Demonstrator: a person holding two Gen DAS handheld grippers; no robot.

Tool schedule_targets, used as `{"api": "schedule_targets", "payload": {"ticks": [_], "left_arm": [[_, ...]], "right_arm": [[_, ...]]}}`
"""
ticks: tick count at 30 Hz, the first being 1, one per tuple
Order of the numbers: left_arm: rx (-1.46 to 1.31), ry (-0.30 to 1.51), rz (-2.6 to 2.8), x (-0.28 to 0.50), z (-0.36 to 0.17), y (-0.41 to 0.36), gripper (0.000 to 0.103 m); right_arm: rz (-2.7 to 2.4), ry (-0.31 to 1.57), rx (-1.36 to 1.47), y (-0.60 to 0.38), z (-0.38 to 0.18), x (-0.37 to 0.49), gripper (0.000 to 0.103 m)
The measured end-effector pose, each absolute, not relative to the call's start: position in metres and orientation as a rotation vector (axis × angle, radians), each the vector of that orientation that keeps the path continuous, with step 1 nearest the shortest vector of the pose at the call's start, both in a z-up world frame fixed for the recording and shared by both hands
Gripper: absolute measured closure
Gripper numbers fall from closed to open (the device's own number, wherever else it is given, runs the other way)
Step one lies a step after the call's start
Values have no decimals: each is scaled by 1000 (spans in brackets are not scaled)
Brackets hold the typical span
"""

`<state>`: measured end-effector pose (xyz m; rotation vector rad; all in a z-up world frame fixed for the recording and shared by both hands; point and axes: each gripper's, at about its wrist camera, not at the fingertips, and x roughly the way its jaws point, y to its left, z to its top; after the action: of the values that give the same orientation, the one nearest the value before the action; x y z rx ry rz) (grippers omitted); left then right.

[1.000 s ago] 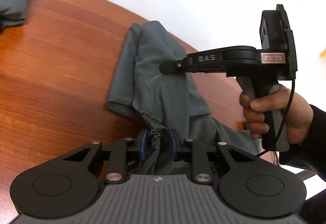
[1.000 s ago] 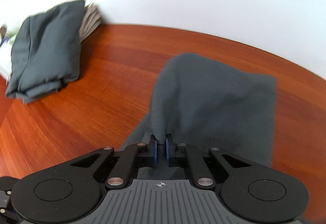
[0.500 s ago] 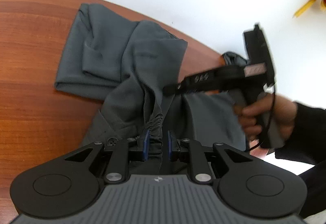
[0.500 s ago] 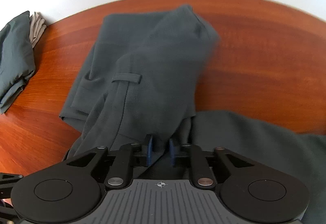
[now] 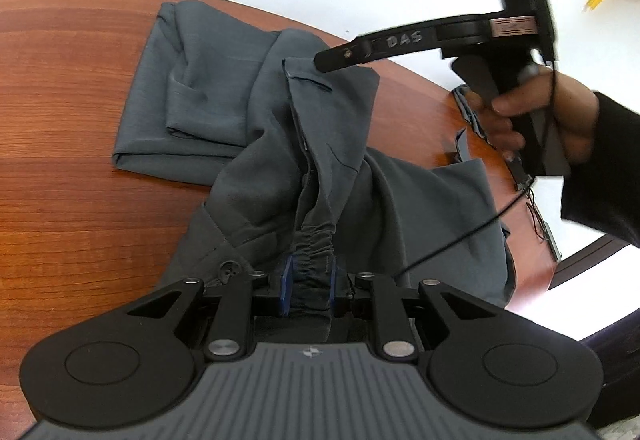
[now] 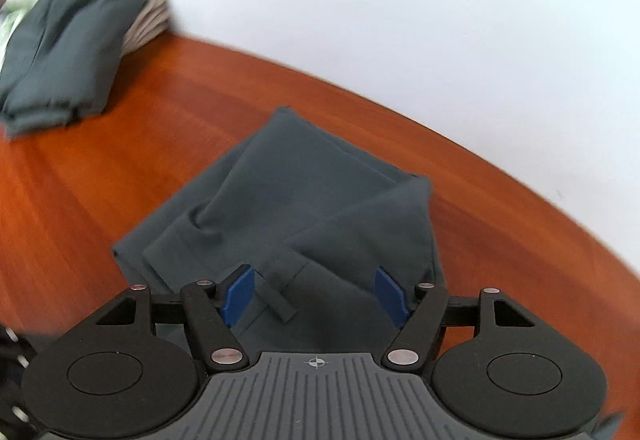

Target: Fold clothes

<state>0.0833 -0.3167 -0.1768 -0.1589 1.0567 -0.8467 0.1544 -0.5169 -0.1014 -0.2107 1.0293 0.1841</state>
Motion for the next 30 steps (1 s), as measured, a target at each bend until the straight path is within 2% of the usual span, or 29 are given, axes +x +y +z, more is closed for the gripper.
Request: {"api": "schedule_targets", "payload": {"ticks": [7,8,9,11,14,25,30], "left_arm": [[-156,1013,-806,76,-167,-304,77],[-151,1008,-800,75,-165,-301,77],[-145,1004,-793,73,-163,-298,77],[-137,996,-771,70,-160,-290,77],[-119,984,-721,62,-156,-272,77],[-194,944,-447,25,-143,-190,72],[-233,911,-357,16,-133,-172,71]], "right_arm": [[401,1187,-280,-514,-121,177,32],[422,1206,-276,-513,-123,178,38],[435,1217,-278,-513,-124,179,45],[430,1243,-287,-511,-127,182,96],[410,1230,-263,-510,-121,181,98],[459,889,-261,-454,-43,201,99],[483,826,-313,-412,-45,228,95]]}}
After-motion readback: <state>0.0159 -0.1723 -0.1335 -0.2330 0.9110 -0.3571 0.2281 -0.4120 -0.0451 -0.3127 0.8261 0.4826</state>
